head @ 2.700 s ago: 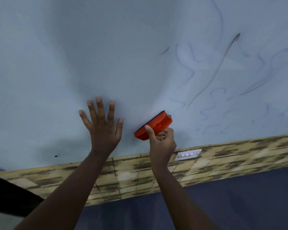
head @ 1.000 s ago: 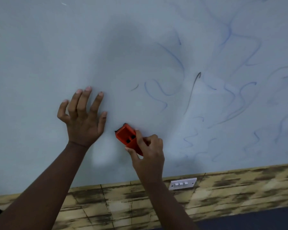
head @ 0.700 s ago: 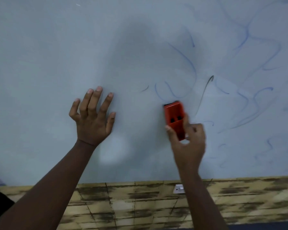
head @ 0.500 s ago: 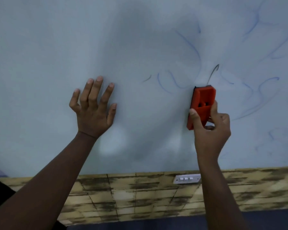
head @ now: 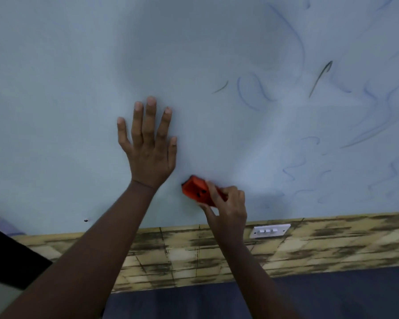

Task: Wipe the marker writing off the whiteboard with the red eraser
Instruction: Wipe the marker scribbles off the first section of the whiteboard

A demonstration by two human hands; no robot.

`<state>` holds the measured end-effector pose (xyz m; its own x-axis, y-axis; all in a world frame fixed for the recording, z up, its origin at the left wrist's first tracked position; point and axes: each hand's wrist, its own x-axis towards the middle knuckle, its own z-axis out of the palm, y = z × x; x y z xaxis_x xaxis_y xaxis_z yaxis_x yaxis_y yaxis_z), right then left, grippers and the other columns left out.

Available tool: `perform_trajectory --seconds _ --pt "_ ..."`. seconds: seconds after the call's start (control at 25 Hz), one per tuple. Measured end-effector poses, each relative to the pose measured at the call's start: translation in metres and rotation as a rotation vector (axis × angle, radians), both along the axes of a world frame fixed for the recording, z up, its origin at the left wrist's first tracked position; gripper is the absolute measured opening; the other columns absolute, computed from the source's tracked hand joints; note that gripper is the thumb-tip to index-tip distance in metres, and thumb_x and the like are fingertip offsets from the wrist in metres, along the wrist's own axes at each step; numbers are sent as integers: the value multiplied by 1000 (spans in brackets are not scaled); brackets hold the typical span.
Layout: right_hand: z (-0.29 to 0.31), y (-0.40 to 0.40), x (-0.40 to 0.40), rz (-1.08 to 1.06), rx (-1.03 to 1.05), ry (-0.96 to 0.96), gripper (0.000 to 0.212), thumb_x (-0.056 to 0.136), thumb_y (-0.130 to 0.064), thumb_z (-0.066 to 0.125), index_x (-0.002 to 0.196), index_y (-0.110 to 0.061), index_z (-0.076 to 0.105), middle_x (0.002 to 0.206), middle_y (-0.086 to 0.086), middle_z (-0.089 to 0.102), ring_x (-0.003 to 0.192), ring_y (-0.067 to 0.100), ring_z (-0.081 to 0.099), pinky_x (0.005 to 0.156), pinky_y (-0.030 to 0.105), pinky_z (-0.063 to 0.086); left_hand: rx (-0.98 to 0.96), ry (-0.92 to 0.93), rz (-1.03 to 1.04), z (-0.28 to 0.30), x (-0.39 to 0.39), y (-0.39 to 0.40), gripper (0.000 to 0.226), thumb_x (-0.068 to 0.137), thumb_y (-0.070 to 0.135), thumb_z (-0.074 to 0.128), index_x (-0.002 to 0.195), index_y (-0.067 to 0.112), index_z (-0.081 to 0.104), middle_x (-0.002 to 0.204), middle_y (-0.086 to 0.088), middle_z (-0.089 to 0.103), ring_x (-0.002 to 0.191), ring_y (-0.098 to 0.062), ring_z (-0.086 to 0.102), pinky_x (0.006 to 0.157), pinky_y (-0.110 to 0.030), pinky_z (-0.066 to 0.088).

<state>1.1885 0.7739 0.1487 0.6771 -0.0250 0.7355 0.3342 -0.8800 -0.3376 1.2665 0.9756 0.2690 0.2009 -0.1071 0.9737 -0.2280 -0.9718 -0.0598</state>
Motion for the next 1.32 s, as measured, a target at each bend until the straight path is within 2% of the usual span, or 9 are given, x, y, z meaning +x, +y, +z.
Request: perform_trajectory --seconds 0.12,0.28,0.48,0.68,0.8,0.92,1.08,1.2,1.32 --pt "-10 -2 -2 -10 7 0 74 77 -43 89 142 -28 57 105 7 63 93 23 53 64 41 55 18 -3 -2 -11 3 -1 66 110 38 38 170 26 14 178 -2 4 165 -18 0 131 -53 3" --pt "57 -3 5 -27 142 -154 68 78 -49 87 135 -17 67 103 5 64 92 22 56 71 36 53 35 -30 -5 -12 5 2 68 108 39 42 170 24 17 179 -1 -1 165 -19 2 131 -53 3" --pt "157 -31 11 -29 802 -281 63 77 -34 92 130 -29 60 106 0 72 90 13 70 70 38 56 32 -38 -16 -13 5 4 68 108 39 44 169 22 21 178 -5 7 165 -21 5 131 -53 4" --pt "185 -76 13 -123 1097 -371 54 84 -35 86 131 -19 64 104 8 74 94 13 72 74 47 61 47 -33 -22 -12 4 3 67 109 38 43 170 23 18 179 -2 1 165 -22 5 130 -54 4" --pt "184 -57 19 -110 963 -372 55 84 -35 87 131 -16 65 108 5 70 90 19 69 69 50 57 43 -28 -30 -11 3 2 67 109 38 43 170 23 19 179 -2 3 165 -22 6 130 -54 4" --pt "166 -15 19 -35 556 -339 57 85 -36 86 136 -18 65 102 2 60 91 27 59 76 49 53 37 -23 -40 -13 2 1 66 109 38 44 169 22 21 179 -3 5 165 -23 7 131 -55 4" --pt "142 21 12 41 160 -278 68 84 -47 82 145 -34 52 104 3 60 90 21 55 71 41 53 33 1 -32 -15 2 0 70 106 36 46 169 20 20 179 -6 5 165 -26 7 130 -56 3" --pt "155 14 12 48 79 -301 64 84 -49 82 142 -36 58 103 1 61 89 20 55 70 42 51 63 13 -18 -14 2 3 73 105 36 47 169 18 19 179 -8 5 165 -27 6 130 -58 4" --pt "179 -10 16 3 186 -350 58 85 -50 81 138 -34 65 98 1 60 87 23 55 71 45 50 80 12 -22 -14 1 4 71 106 37 46 169 17 20 178 -9 5 165 -28 7 130 -58 4"
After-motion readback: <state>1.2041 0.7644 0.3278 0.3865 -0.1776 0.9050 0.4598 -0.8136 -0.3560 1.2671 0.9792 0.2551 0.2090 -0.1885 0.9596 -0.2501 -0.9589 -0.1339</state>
